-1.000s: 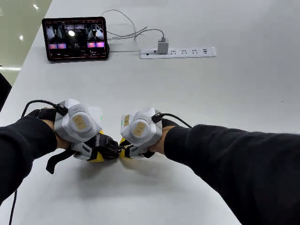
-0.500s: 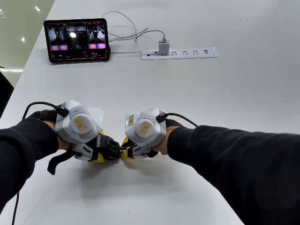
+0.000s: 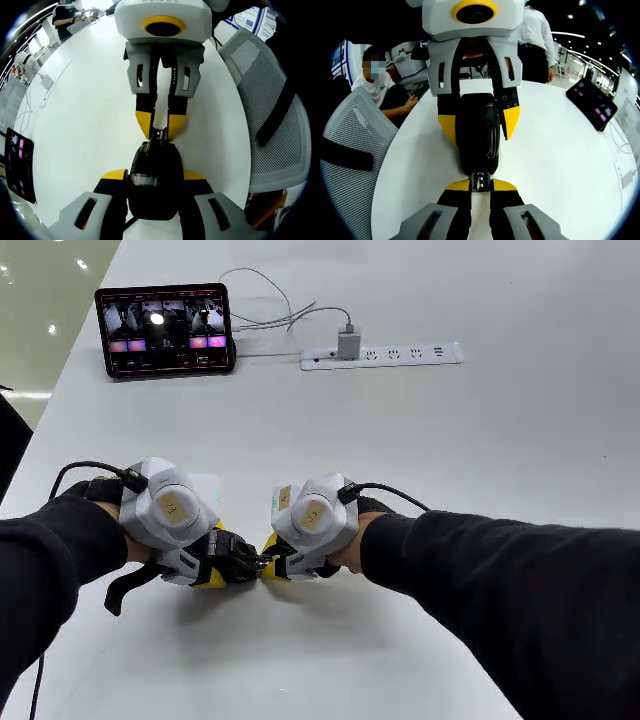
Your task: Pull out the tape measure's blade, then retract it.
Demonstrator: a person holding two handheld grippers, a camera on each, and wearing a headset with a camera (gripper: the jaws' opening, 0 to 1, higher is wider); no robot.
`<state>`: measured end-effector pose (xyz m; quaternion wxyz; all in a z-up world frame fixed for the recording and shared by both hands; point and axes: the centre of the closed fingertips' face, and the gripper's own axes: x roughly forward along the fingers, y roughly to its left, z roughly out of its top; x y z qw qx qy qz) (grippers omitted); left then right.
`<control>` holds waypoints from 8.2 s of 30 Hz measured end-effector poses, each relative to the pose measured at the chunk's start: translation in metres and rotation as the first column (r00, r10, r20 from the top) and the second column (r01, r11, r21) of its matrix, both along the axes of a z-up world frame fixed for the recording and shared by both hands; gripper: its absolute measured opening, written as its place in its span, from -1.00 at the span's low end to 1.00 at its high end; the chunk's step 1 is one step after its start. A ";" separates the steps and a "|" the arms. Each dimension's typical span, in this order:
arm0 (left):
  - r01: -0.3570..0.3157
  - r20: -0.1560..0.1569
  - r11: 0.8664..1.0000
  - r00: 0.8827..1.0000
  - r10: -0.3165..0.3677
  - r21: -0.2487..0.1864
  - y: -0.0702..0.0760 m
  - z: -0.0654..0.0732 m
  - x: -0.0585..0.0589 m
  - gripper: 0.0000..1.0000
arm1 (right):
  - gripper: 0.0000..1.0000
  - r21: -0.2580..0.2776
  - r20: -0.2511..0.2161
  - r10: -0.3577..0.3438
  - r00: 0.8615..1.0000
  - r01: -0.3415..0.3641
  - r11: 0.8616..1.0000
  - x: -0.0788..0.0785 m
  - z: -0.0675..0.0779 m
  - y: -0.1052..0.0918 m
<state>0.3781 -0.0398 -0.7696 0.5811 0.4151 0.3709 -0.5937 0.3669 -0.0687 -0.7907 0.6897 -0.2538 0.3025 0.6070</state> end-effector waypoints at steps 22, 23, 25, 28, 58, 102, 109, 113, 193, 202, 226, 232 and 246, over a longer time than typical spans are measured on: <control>-0.003 -0.011 1.000 1.000 0.003 -0.003 -0.002 0.000 -0.002 -0.33 | -0.82 -0.015 -0.019 -0.021 1.000 0.021 1.000 -0.002 -0.001 -0.013; -0.003 -0.011 1.000 1.000 0.003 -0.003 -0.002 0.000 -0.002 -0.33 | -0.82 -0.017 -0.019 -0.020 1.000 0.020 1.000 -0.001 -0.001 -0.014; -0.003 -0.012 1.000 1.000 0.003 -0.003 -0.002 0.000 -0.002 -0.33 | -0.82 -0.018 -0.018 -0.020 1.000 0.020 1.000 -0.001 -0.001 -0.016; -0.003 -0.012 1.000 1.000 0.003 -0.003 -0.002 0.000 -0.002 -0.33 | -0.82 -0.017 -0.025 -0.027 0.999 0.027 1.000 -0.001 -0.001 -0.019; -0.006 -0.014 1.000 1.000 0.006 -0.009 -0.002 0.000 -0.001 -0.33 | -0.82 -0.021 -0.044 -0.049 0.998 0.048 0.999 -0.005 0.000 -0.038; -0.005 -0.009 1.000 1.000 0.005 -0.006 -0.002 0.000 -0.001 -0.33 | -0.82 -0.022 -0.052 -0.081 0.995 0.080 0.997 -0.007 -0.001 -0.064; -0.006 -0.010 1.000 1.000 0.006 -0.007 -0.002 -0.001 -0.001 -0.33 | -0.82 -0.014 -0.054 -0.090 0.994 0.089 0.996 -0.009 0.000 -0.070; -0.006 -0.009 1.000 1.000 0.006 -0.006 -0.002 0.000 -0.001 -0.33 | -0.82 -0.019 -0.053 -0.087 0.995 0.086 0.996 -0.010 -0.001 -0.072; -0.011 0.003 1.000 1.000 0.011 -0.010 -0.002 0.000 -0.001 -0.33 | -0.82 -0.039 -0.072 -0.147 0.986 0.145 0.989 -0.020 0.000 -0.136; -0.010 0.004 1.000 1.000 0.010 -0.011 -0.003 0.000 -0.002 -0.33 | -0.83 -0.034 -0.073 -0.157 0.985 0.155 0.987 -0.020 0.001 -0.142; -0.008 0.004 1.000 1.000 0.008 -0.011 -0.003 0.001 -0.003 -0.33 | -0.83 -0.042 -0.074 -0.166 0.983 0.164 0.986 -0.022 -0.001 -0.158; -0.009 0.003 1.000 1.000 0.009 -0.011 -0.004 0.001 -0.003 -0.33 | -0.83 -0.044 -0.075 -0.169 0.983 0.166 0.985 -0.023 -0.001 -0.161; -0.009 0.004 1.000 1.000 0.009 -0.011 -0.004 0.001 -0.003 -0.33 | -0.83 -0.046 -0.077 -0.176 0.981 0.172 0.984 -0.024 0.000 -0.167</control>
